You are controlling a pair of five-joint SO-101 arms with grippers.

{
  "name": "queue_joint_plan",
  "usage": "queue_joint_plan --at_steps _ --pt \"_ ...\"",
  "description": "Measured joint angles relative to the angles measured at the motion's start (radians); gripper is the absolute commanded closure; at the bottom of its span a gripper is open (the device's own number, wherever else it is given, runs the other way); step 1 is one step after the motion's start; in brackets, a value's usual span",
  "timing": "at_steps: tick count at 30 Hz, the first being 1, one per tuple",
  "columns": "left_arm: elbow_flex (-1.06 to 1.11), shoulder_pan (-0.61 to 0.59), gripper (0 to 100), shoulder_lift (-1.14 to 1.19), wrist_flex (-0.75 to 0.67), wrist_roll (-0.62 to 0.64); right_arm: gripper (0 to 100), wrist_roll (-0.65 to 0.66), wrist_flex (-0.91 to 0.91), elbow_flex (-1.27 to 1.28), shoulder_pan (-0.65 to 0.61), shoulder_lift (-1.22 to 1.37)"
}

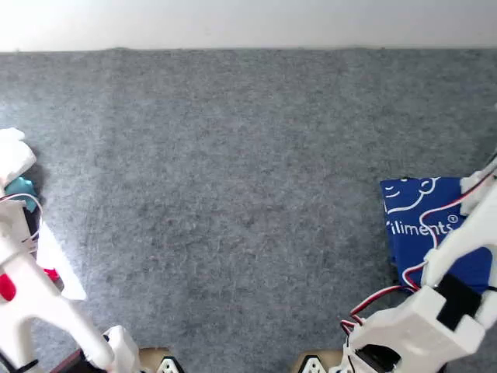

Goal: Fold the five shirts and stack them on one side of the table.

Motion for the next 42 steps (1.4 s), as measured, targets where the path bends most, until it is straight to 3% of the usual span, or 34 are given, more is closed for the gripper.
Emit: queue_joint_plan --at_steps 17,25,34,42 --pt "0.0 0.0 98 0.0 0.0 0.0 98.0 -0.005 -0.028 -0.078 -0.003 0.132" --pt "0.0 0.0 98 0.0 0.0 -0.011 98.0 -0.003 0.044 -0.097 -0.029 -0.009" --pt "0.0 -0.04 80 0.0 0.0 -0.313 98.0 -0.003 0.044 0.19 -0.035 -0.327" --pt "0.025 -0.207 79 0.186 -0.081 -0.628 98.0 -0.003 0.044 0.512 -0.035 -0.582"
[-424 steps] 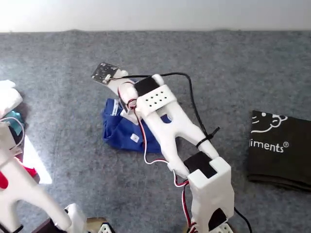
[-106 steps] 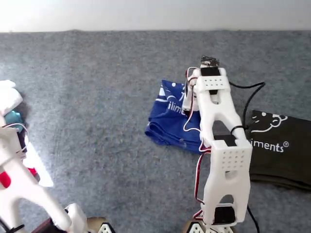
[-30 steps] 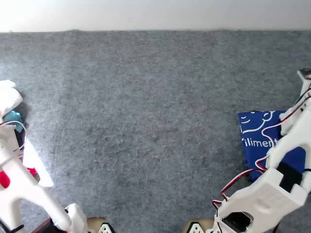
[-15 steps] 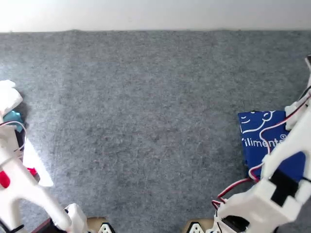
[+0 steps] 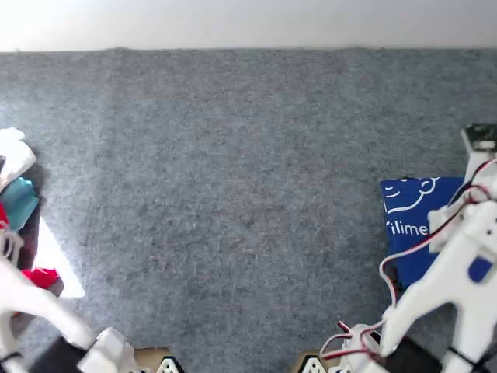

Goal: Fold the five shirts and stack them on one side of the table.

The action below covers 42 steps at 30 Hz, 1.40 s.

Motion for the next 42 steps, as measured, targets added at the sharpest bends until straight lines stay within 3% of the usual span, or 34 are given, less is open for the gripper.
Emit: queue_joint_plan --at_steps 9,14,15,21,27,34,42 --pt "-0.068 -0.029 81 0.417 -0.152 -0.066 98.0 0.0 0.0 0.132 0.0 -0.172" --pt "-0.08 0.014 99 0.586 -0.218 -0.066 98.0 0.0 0.0 0.138 0.0 -0.215" --pt "-0.08 0.028 99 0.601 -0.218 -0.069 98.0 0.0 0.0 0.138 0.0 -0.219" --pt "-0.103 0.12 99 0.598 -0.124 -0.066 98.0 0.0 0.0 0.141 0.0 -0.265" --pt "-0.115 0.235 99 0.382 -0.064 0.031 98.0 0.0 0.0 0.141 0.0 -0.328" --pt "-0.115 0.517 99 0.018 -0.055 0.315 98.0 0.0 0.0 0.141 0.0 -0.361" --pt "-0.115 1.08 99 -0.253 -0.189 0.514 98.0 0.0 0.0 0.141 -0.002 -0.361"
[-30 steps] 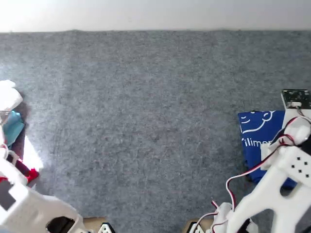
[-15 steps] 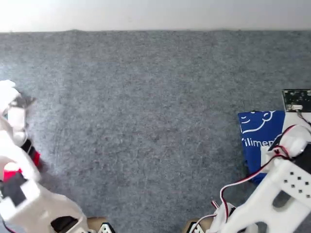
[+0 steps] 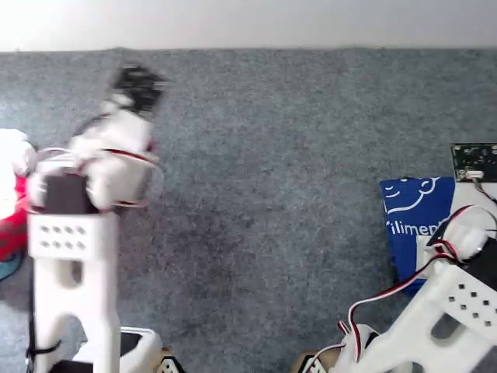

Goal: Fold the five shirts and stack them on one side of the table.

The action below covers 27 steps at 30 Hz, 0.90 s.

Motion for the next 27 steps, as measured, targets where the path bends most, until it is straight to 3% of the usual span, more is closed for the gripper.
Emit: queue_joint_plan --at_steps 3,8,17,21,27 --pt "0.0 0.167 99 -0.011 -0.112 0.055 98.0 0.0 0.0 0.0 0.0 0.0" --pt "-0.023 0.348 99 -0.014 -0.293 0.069 98.0 0.0 0.0 0.0 0.0 0.0" --pt "-0.279 0.611 99 -0.017 -0.322 0.072 98.0 0.0 0.0 0.0 0.0 0.0" --pt "-0.292 0.612 99 -0.018 -0.308 0.051 98.0 0.0 0.0 0.0 0.0 0.0" --pt "-0.247 0.41 99 -0.025 -0.158 0.031 98.0 0.0 0.0 0.0 0.0 0.0"
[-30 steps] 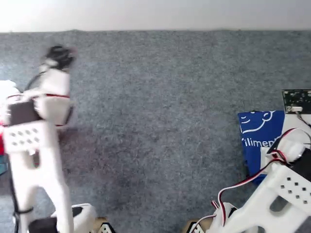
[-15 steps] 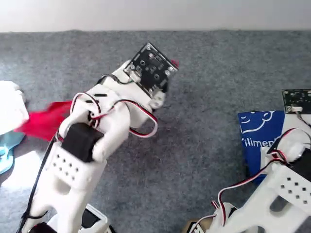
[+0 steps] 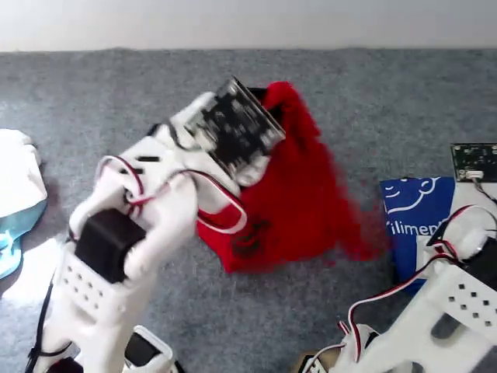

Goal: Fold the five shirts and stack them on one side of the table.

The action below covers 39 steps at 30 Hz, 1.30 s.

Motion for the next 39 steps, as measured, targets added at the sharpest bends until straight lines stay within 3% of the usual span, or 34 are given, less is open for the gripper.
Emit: queue_joint_plan --at_steps 7,15,19,22,27,31,34,39 --pt "0.301 -0.285 98 0.0 0.112 0.0 98.0 0.0 0.0 0.0 0.0 0.0" --pt "0.591 -0.72 98 0.0 0.018 -0.061 98.0 0.0 0.0 0.0 0.0 0.0" --pt "0.68 -0.924 88 0.0 -0.005 -0.1 98.0 0.0 0.0 0.003 0.0 0.0" --pt "0.687 -1.0 83 0.0 0.048 -0.121 98.0 0.0 0.0 0.003 0.0 0.0" --pt "0.614 -1.014 78 0.0 0.221 -0.121 98.0 0.0 0.0 0.003 0.0 0.0" --pt "0.483 -0.937 78 0.0 0.359 -0.101 98.0 0.0 0.0 0.003 0.0 0.0" --pt "0.417 -0.798 78 0.0 0.423 -0.051 98.0 0.0 0.0 0.003 0.0 0.0" --pt "0.408 -0.45 78 0.015 0.427 0.034 98.0 0.0 0.0 0.003 0.0 0.0"
